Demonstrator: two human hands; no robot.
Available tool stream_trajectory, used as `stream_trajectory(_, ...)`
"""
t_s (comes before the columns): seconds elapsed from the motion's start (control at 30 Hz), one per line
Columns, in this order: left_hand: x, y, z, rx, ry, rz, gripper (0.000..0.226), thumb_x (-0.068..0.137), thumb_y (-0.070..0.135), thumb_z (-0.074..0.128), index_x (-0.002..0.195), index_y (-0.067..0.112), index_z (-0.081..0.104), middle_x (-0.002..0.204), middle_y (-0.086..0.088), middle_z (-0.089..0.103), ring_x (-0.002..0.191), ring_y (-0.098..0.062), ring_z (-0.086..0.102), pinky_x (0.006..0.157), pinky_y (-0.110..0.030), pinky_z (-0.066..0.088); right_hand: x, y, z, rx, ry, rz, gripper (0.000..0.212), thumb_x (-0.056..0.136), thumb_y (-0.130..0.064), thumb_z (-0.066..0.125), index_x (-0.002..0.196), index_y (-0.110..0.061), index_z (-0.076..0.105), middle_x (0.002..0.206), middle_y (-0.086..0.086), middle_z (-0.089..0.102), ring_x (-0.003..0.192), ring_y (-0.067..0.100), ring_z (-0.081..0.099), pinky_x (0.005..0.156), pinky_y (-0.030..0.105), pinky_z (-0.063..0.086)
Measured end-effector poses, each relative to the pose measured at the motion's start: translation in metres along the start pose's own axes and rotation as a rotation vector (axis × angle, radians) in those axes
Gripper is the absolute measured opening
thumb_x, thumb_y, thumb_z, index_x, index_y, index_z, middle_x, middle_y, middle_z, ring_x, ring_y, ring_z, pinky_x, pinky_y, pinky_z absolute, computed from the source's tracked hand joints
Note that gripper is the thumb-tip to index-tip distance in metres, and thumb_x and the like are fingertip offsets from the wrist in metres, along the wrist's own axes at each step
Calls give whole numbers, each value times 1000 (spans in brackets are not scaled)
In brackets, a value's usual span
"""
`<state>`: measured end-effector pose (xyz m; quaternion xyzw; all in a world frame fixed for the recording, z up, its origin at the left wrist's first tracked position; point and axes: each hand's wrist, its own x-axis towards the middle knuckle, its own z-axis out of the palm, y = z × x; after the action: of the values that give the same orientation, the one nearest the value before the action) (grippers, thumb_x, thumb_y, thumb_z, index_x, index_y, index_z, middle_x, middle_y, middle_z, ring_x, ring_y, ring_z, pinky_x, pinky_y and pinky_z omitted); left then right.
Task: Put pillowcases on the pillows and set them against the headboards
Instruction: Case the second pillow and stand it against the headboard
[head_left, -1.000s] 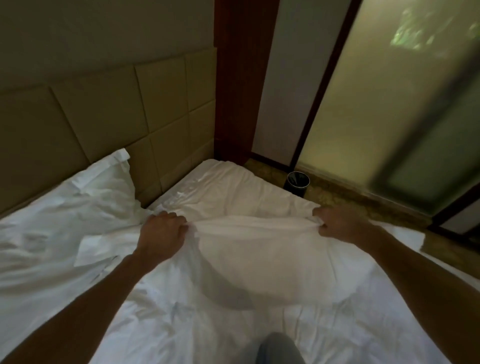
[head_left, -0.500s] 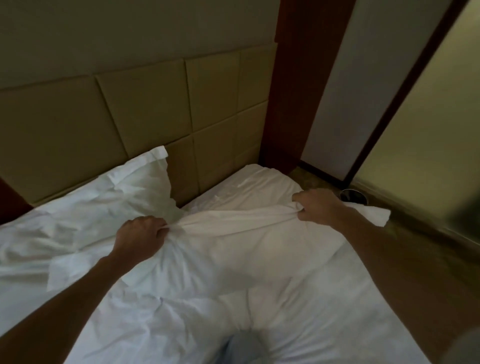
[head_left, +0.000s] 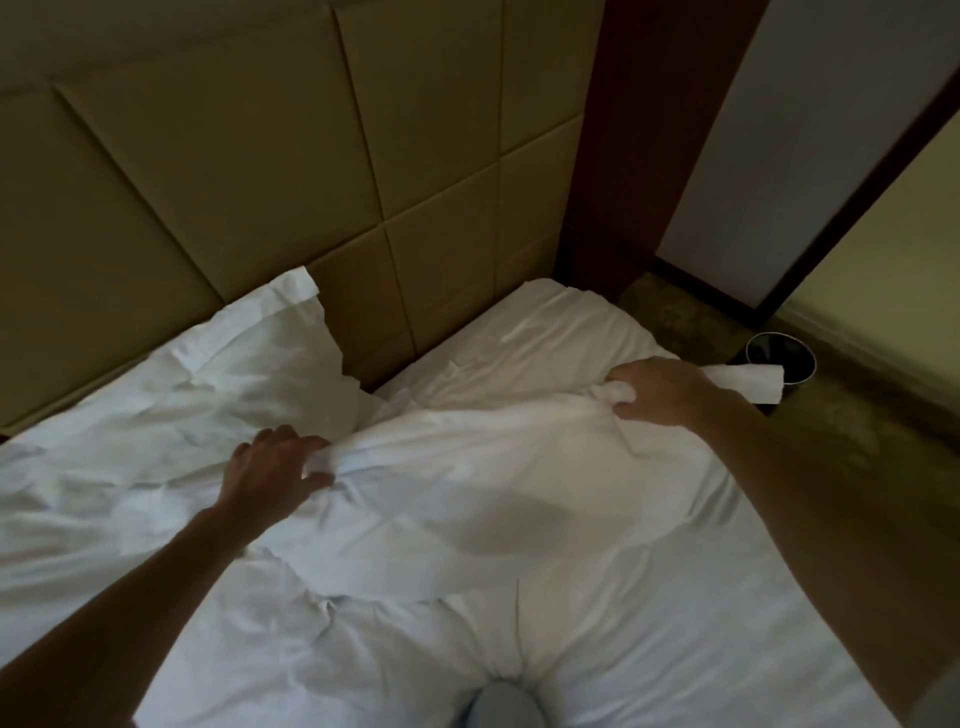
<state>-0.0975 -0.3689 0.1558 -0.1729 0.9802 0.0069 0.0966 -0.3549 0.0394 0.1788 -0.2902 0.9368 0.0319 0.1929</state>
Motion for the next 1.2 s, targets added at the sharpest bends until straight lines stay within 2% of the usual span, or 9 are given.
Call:
stream_trajectory(0.1, 7, -3, 3, 42, -30, 10, 57, 81, 55, 71, 132, 32, 59, 122, -1, 61, 113, -23, 56, 92, -41, 45, 9, -2, -3, 5, -66, 31, 56, 93, -39, 59, 145, -26, 42, 142, 3, 50, 126, 25, 49, 104, 39, 42)
stream_trajectory(0.2, 15, 2, 2, 124, -31, 3, 52, 84, 50, 70, 131, 30, 59, 122, 3, 64, 112, -20, 58, 91, -39, 43, 21, -4, -11, -57, -68, 46, 54, 89, -34, 63, 140, -25, 46, 133, 4, 57, 115, 24, 57, 95, 37, 47)
stream_trajectory(0.37, 32, 15, 3, 335, -79, 64, 36, 69, 41, 79, 98, 23, 67, 81, 1, 71, 75, -23, 69, 77, -36, 48, 45, 2, -15, -159, 37, -14, 49, 85, -43, 67, 128, -22, 54, 115, 3, 64, 99, 22, 61, 76, 30, 43)
stream_trajectory(0.5, 69, 35, -46, 415, -10, 98, 43, 86, 55, 58, 117, 25, 57, 103, 3, 69, 93, -19, 67, 81, -32, 47, 61, 30, -52, -181, 86, -43, 47, 86, -49, 65, 121, -20, 56, 112, 3, 63, 98, 22, 60, 76, 30, 43)
stream_trajectory(0.6, 90, 54, -97, 298, 7, 28, 49, 85, 57, 62, 124, 27, 56, 108, 1, 68, 99, -20, 65, 79, -33, 48, 58, 54, -86, -168, 119, -25, 41, 85, -49, 65, 113, -20, 59, 103, 1, 65, 88, 19, 61, 68, 28, 43)
stream_trajectory(0.73, 92, 80, -127, 234, 7, 10, 52, 84, 57, 63, 125, 27, 56, 117, -1, 67, 108, -22, 63, 87, -34, 48, 35, 78, -122, -176, 132, 4, 33, 83, -47, 63, 103, -22, 60, 92, -1, 63, 77, 17, 59, 53, 25, 36)
stream_trajectory(0.9, 94, 106, -148, 177, 35, 38, 43, 85, 53, 63, 118, 26, 57, 113, -1, 66, 106, -22, 63, 84, -34, 46, 9, 97, -144, -202, 199, 70, 24, 80, -45, 58, 92, -24, 56, 85, -4, 62, 73, 16, 58, 70, 32, 53)
stream_trajectory(1.1, 127, 113, -179, 191, 125, 99, 45, 82, 59, 60, 115, 29, 54, 111, 1, 66, 103, -22, 64, 78, -34, 47, -8, 109, -155, -247, 366, 116, 17, 89, -36, 52, 101, -24, 55, 92, -3, 65, 75, 15, 54, 63, 28, 40)
stream_trajectory(1.2, 152, 117, -193, 213, 141, 136, 46, 83, 57, 60, 118, 29, 55, 114, 1, 66, 104, -23, 64, 78, -34, 47, -14, 109, -155, -273, 382, 181, 19, 90, -36, 52, 104, -24, 56, 95, -4, 65, 79, 16, 58, 62, 27, 38)
